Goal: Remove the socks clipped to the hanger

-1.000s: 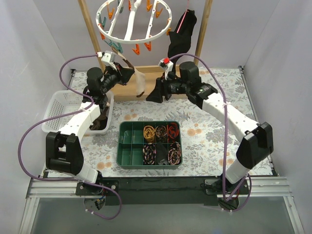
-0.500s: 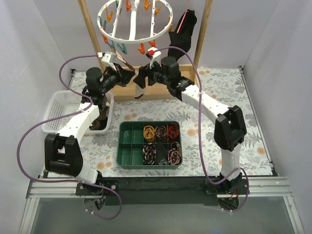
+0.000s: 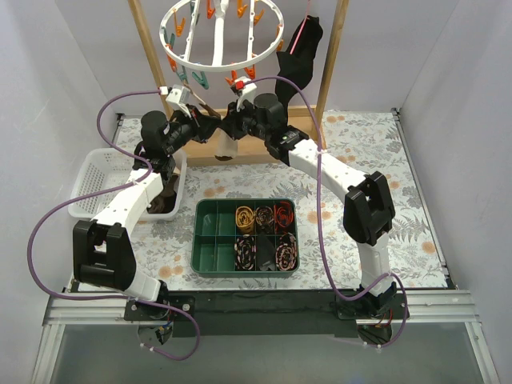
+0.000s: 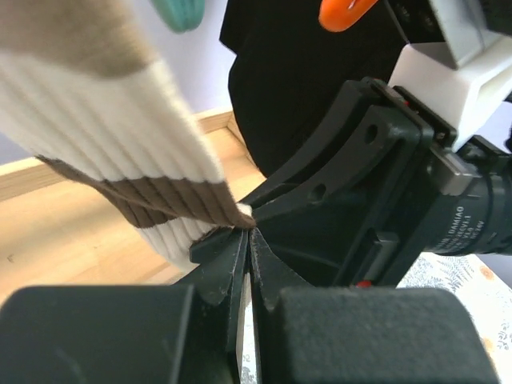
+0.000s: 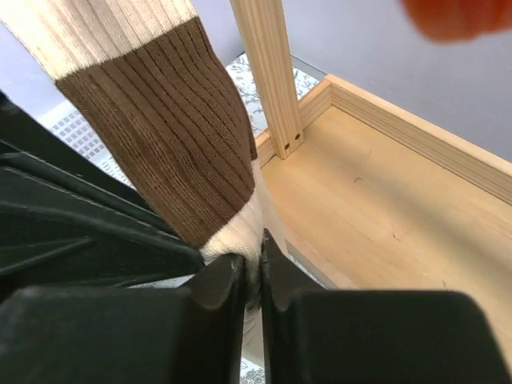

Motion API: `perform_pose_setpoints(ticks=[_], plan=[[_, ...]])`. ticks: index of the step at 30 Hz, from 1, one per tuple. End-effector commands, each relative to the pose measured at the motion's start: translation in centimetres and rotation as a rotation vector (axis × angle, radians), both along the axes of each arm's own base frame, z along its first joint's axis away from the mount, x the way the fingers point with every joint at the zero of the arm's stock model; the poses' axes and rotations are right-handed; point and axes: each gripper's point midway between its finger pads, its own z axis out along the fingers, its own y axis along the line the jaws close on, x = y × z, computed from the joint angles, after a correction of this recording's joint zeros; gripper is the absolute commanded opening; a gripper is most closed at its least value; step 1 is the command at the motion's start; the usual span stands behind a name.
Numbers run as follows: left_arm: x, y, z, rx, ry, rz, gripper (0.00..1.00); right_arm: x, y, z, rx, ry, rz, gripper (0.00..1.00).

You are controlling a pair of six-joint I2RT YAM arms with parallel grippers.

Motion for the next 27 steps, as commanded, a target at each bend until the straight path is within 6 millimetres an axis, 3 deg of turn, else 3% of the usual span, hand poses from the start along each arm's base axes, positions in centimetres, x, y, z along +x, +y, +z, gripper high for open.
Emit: perform_pose_setpoints(ticks=[1,2,5,8,13,15,16,18,27], plan=[[-1.2,0.7,1.3,0.007,0.029,0.040,0.02,-0.6,-0.1,3.4,0.084,-0.025,0.001,0.05],[-1.2,0.8,1.3,0.005,0.050,0.047,0.13,-0.8,-0.2,2.7,0.080,-0.005,-0.001,0.01],[-1.6,1.2,1.7,-0.010,0.102,0.051,0.33,-1.4,-0.8,2.7,0.078,0.005,-0.001,0.01],[-2.8,1.8,3.4,-0.056,0.097,0.025,0.40,-2.1,-1.2,2.8,0.075,0.009,0.009,0.01],[-3.6,5.3,7.3,-0.158,0.077,0.141,0.44,-3.0,-1.9,2.9,0.072,0.023,0.014,0.01],[-2.6,7.3,8.0,-0.206,0.119,0.245,0.44,-3.4,-2.0,2.5,0.066,0.038,0.018,0.01],[-2.1,7.7,7.3,-0.210,0.175,0.268,0.44,-3.7,-2.0,2.6,0.068,0.041,0.025,0.01],[-1.6,8.2,8.9,-0.231,0.174,0.277,0.44,-4.0,-2.2,2.6,0.067,0.046,0.027,0.01],[-1.2,6.1,12.4,-0.264,0.118,0.155,0.45,-4.7,-3.0,2.1,0.069,0.083,0.007,0.01]])
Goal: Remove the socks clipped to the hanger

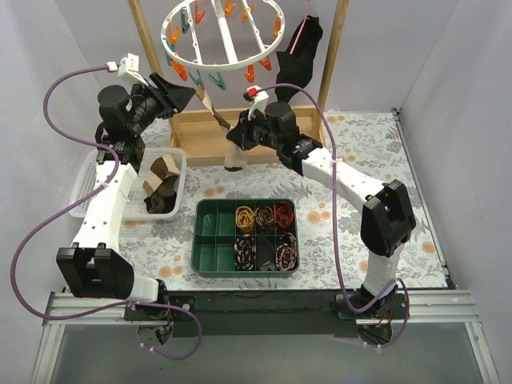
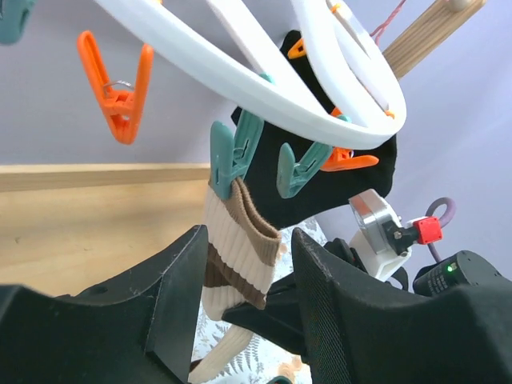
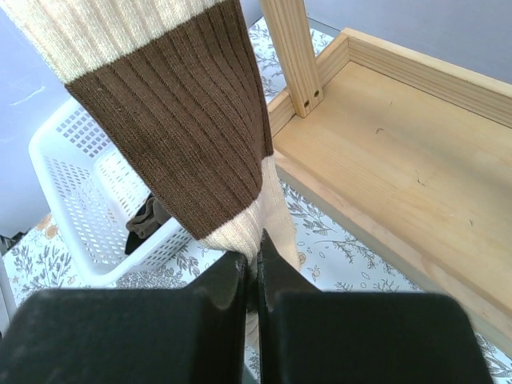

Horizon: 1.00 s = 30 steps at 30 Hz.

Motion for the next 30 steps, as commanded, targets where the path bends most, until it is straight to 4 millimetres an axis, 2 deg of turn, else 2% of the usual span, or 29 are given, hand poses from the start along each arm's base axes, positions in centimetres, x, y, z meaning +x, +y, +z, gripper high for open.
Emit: perform_pose_setpoints(ticks=[1,5,6,8,10,16,20,24,26,30], plan=[[-0.4,-1.2,1.8,-0.003,-0.032,-0.028,0.45,-0.5,-0.6,2.7,0.049,-0.024,-0.009,0.01],[0.8,-1.6,2.6,0.057,-0.066,0.046,0.46,-0.6,-0.6,3.3,0.056,-0.027,-0.013,0.01],[1.4,-1.9,2.0,0.066,-0.042,0.053,0.46,-0.7,-0.6,3.3,0.056,-0.027,-0.013,0.01],[2.1,-1.7,2.9,0.079,-0.061,0.095,0.46,-0.7,-0.7,3.5,0.055,-0.028,-0.020,0.01],[2.8,-2.5,3.0,0.102,-0.072,0.100,0.46,-0.8,-0.7,3.8,0.055,-0.035,-0.021,0.01],[4.2,-2.3,2.4,0.149,-0.052,0.183,0.44,-1.0,-1.0,4.3,0.047,-0.049,-0.029,0.01],[3.8,-2.2,2.3,0.156,-0.052,0.187,0.37,-1.1,-1.1,4.1,0.037,-0.050,-0.032,0.01],[2.9,-2.1,2.3,0.165,-0.066,0.184,0.39,-1.2,-1.0,3.7,0.034,-0.042,-0.028,0.01],[2.6,-1.9,2.3,0.166,-0.076,0.192,0.43,-1.1,-1.0,3.4,0.031,-0.036,-0.029,0.01],[2.9,-1.6,2.0,0.172,-0.075,0.212,0.46,-1.3,-0.8,3.3,0.035,-0.030,-0.022,0.01]])
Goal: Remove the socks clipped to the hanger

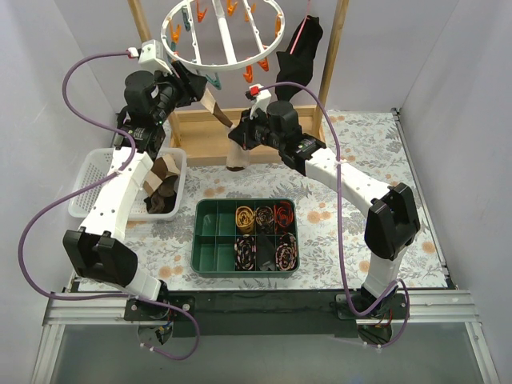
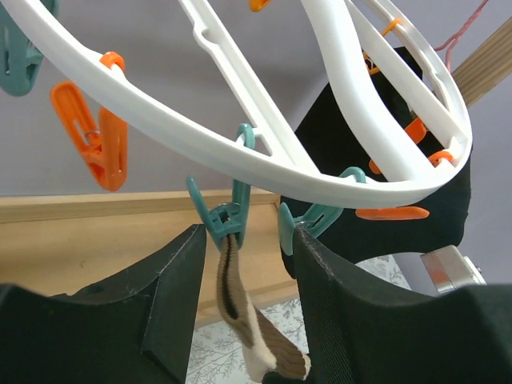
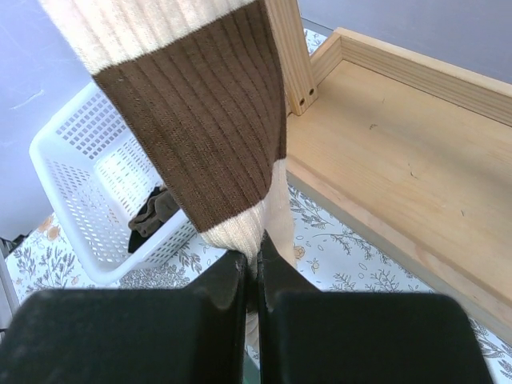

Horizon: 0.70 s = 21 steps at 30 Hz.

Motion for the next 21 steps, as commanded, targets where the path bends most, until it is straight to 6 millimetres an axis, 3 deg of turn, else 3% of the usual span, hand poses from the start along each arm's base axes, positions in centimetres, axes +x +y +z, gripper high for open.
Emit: perform_pose_setpoints(ticks=[1,7,14,21], plan=[[-1.0,1.0,1.9,0.009,-0.054,0.042,0.46,-0.8,-0.1,2.4,0.039,-0.040,0.004,0.01],[-0.7,1.0,2.0,0.002,-0.060,0.053,0.44,-0.9,-0.3,2.6,0.041,-0.044,0.003,0.01],[1.3,0.7,0.9,0.010,-0.034,0.057,0.47,-1.1,-0.4,3.0,0.046,-0.048,0.003,0.01],[2.2,-0.3,1.9,-0.014,-0.050,0.017,0.48,-1.4,-0.2,3.0,0.047,-0.046,0.009,0.01]])
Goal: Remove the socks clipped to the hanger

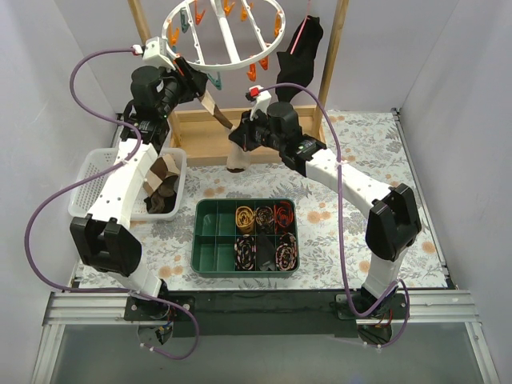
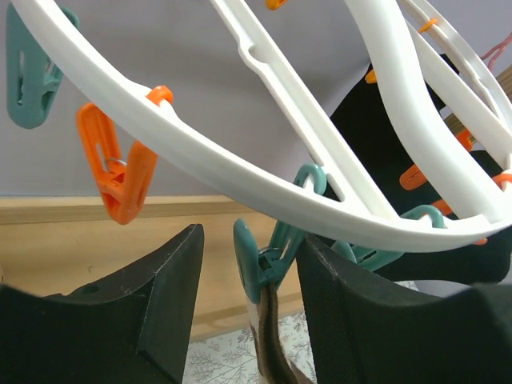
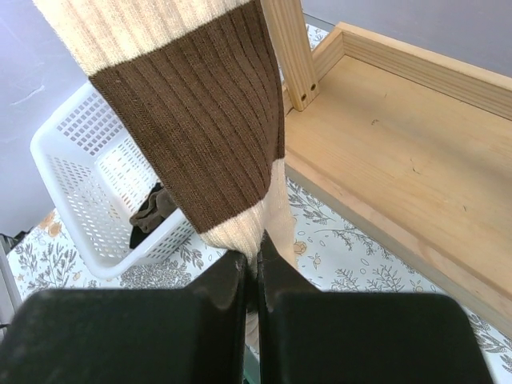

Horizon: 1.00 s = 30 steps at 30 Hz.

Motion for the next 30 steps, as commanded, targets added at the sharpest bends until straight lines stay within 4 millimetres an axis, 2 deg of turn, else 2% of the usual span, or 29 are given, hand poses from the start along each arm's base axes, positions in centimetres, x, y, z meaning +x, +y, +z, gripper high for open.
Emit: perform_pose_setpoints(ticks=[1,2,6,12,13,15,16,19,20,21,23,24,25,26,29,30], plan=[[-0.1,-0.6,3.2,-0.020,-0.073,-0.026,0.48,-1.0,-0.1,3.3,0.054,-0.052,0.007,0.01],[-0.1,-0.6,3.3,-0.021,-0.074,-0.029,0.48,-1.1,-0.1,3.1,0.053,-0.049,0.009,0.01],[0.2,-0.6,3.6,-0.018,-0.082,-0.024,0.24,-1.5,-0.1,2.8,0.049,-0.042,0.011,0.01],[0.0,-0.9,2.9,-0.009,-0.069,-0.044,0.07,-2.2,-0.8,1.9,0.037,-0.025,0.008,0.01],[-0.1,-0.9,2.7,-0.007,-0.066,-0.047,0.04,-2.5,-1.0,1.2,0.026,-0.012,0.006,0.01],[-0.2,-0.9,2.5,-0.004,-0.061,-0.050,0.04,-3.1,-1.5,1.1,0.025,-0.005,0.010,0.01],[-0.3,-1.0,2.3,0.001,-0.058,-0.056,0.05,-3.6,-1.8,0.2,0.013,0.011,0.017,0.01],[-1.3,-1.6,2.1,0.016,-0.052,-0.109,0.25,-5.2,-2.8,0.2,0.002,0.020,0.036,0.01],[-1.8,-1.9,2.0,0.026,-0.055,-0.133,0.40,-5.7,-3.2,-0.8,-0.017,0.037,0.042,0.01],[-2.5,-2.1,1.7,0.028,-0.047,-0.155,0.45,-6.3,-3.8,-0.1,-0.018,0.022,0.049,0.01],[-3.7,-3.1,1.1,0.029,-0.032,-0.225,0.56,-7.4,-4.7,-1.2,-0.056,0.046,0.054,0.01],[-4.2,-3.4,-0.2,0.031,-0.003,-0.252,0.66,-8.0,-5.5,-0.9,-0.068,0.040,0.056,0.01],[-5.1,-3.6,-0.1,0.030,-0.004,-0.280,0.69,-8.4,-5.9,-0.9,-0.075,0.039,0.059,0.01],[-6.0,-4.1,-0.5,0.024,0.007,-0.323,0.70,-9.0,-6.4,-1.3,-0.095,0.052,0.064,0.01],[-8.1,-5.0,-1.8,-0.002,0.048,-0.402,0.74,-11.0,-8.1,-1.0,-0.118,0.040,0.088,0.01],[-9.3,-5.8,-2.0,-0.016,0.060,-0.471,0.74,-11.5,-8.4,-1.4,-0.130,0.045,0.096,0.01]])
